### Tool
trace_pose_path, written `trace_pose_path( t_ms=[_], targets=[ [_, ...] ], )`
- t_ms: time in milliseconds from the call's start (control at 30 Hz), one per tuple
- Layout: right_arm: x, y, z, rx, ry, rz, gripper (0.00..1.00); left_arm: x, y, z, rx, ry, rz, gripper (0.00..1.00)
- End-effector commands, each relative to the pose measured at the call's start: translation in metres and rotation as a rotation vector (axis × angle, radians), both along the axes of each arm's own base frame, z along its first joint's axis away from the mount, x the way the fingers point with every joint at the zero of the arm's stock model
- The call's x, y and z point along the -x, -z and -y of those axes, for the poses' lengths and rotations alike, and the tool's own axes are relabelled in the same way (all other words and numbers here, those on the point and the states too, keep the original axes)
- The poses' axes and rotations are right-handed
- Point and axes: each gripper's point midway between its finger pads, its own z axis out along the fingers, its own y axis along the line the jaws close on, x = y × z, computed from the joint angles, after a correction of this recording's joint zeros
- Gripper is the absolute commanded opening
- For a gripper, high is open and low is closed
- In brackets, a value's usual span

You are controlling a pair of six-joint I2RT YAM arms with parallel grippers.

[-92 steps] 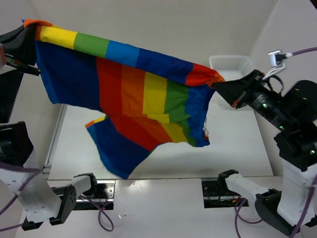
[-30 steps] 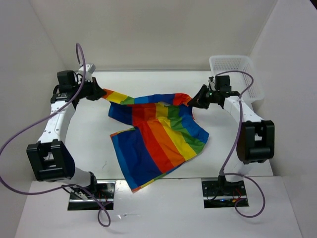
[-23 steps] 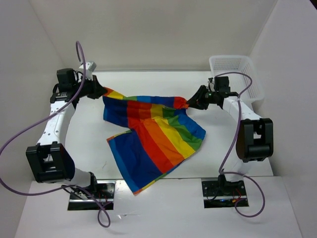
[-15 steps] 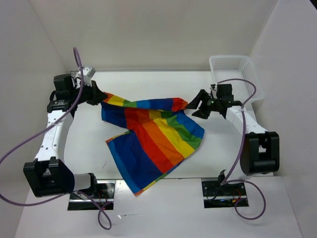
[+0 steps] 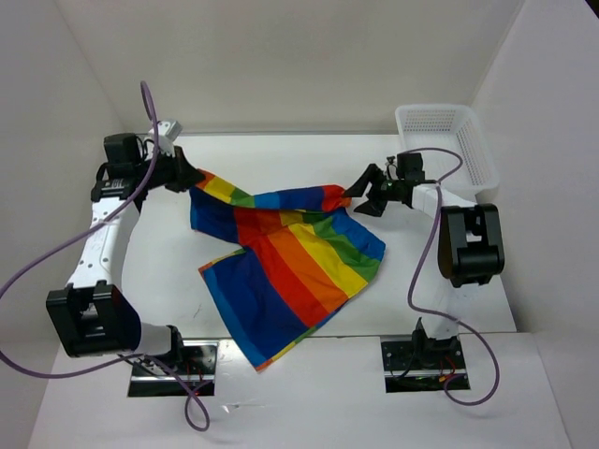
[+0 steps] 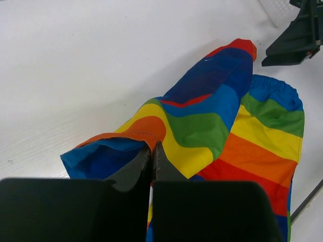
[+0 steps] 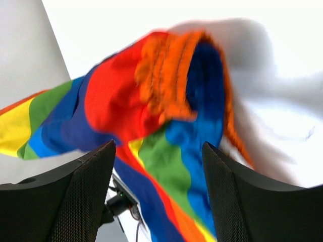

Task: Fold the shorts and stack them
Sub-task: Fold the shorts

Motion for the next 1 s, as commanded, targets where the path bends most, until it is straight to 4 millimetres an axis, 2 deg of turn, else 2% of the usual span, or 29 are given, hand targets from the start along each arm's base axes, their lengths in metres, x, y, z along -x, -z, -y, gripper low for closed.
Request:
trace_pose_path(
  t_ms=[0,233,333,367,433,467,567,600,633,767,800,867,900,967],
  targets=[
    [-0.032,-0.014,-0.012,-0.046,-0.037,0.103,0.74,-0.022,-0.023,-0.003,-0.013,0.005,0.07,0.0],
    [-0.043,-0.002,-0.019,-0.064,-0.055,0.093,0.72,-0.049,-0.02,-0.009,-0.018,-0.004,0.068,0.0],
    [-0.047,0.003,-0.023,-0.099,-0.056,0.089,0.68,-0.051,-0.016,-0.009,-0.017,-0.004,0.059,0.0],
    [-0.051,-0.001,-0.028,-0.106,-0.062,0.117,0.66,-0.051,-0.016,-0.009,-0.017,-0.004,0.059,0.0],
    [-0.049,0.015,-0.029,-0.115,-0.062,0.073,0.65,-0.051,-0.016,-0.009,-0.017,-0.004,0.059,0.0],
    [-0.05,0.009,-0.031,-0.132,-0.081,0.102,0.63,-0.051,-0.016,-0.009,-0.017,-0.004,0.059,0.0],
    [-0.057,0.012,-0.033,-0.146,-0.07,0.116,0.62,-0.051,-0.016,-0.009,-0.017,-0.004,0.059,0.0],
    [-0.055,0.011,-0.038,-0.151,-0.076,0.109,0.58,-0.05,-0.015,-0.009,-0.015,-0.004,0.05,0.0],
    [-0.056,0.016,-0.038,-0.151,-0.076,0.106,0.55,-0.049,-0.011,-0.009,-0.014,-0.004,0.041,0.0],
    [-0.063,0.013,-0.037,-0.144,-0.058,0.123,0.38,-0.049,-0.011,-0.009,-0.014,-0.004,0.041,0.0],
    [-0.067,0.004,-0.036,-0.14,-0.052,0.148,0.3,-0.05,-0.008,-0.009,-0.013,-0.004,0.032,0.0],
    [-0.071,0.002,-0.035,-0.127,-0.047,0.149,0.22,-0.05,-0.008,-0.009,-0.013,-0.004,0.032,0.0],
    [-0.075,-0.003,-0.034,-0.121,-0.039,0.159,0.11,-0.05,-0.003,-0.01,-0.016,-0.012,0.022,0.0],
    [-0.077,-0.008,-0.032,-0.105,-0.035,0.16,0.02,-0.052,0.002,-0.012,-0.019,-0.02,0.009,0.0]
  ],
)
